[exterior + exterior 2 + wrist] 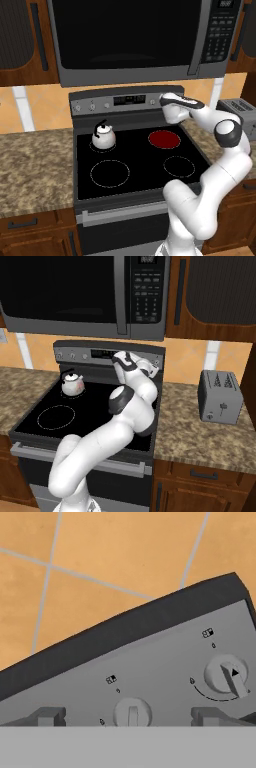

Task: Turn off the rear right burner of the stove.

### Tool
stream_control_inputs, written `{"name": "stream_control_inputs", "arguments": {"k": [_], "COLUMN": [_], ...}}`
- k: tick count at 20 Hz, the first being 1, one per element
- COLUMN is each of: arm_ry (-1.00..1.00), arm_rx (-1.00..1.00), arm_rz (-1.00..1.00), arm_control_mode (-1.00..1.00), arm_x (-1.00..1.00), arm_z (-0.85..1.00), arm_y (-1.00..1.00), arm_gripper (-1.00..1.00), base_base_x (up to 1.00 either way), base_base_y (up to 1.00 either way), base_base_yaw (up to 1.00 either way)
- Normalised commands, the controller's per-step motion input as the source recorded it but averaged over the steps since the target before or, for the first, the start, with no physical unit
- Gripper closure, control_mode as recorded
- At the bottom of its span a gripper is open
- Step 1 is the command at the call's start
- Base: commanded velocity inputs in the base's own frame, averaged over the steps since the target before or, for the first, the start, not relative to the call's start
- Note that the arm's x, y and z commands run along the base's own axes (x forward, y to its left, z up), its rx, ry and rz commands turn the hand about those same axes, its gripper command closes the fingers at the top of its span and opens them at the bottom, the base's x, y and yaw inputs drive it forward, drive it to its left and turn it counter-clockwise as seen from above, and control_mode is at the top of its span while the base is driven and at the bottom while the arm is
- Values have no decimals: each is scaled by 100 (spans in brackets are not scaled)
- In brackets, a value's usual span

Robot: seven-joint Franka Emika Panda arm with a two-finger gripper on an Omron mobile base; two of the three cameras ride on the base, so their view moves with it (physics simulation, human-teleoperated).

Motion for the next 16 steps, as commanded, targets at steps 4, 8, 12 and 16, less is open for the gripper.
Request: {"name": "stream_control_inputs", "arguments": {"k": [4, 8, 12, 16], "arm_ry": [0, 0, 0, 0], "arm_rx": [0, 0, 0, 0], "arm_rz": [0, 0, 0, 0], "arm_control_mode": [-100, -100, -100, -100], "arm_x": [16, 25, 23, 18], "arm_z": [-12, -14, -5, 0], "arm_y": [4, 0, 0, 0], "arm_gripper": [-100, -100, -100, -100], "base_base_x": [0, 0, 0, 0], "base_base_y": [0, 0, 0, 0], "base_base_yaw": [0, 0, 0, 0]}}
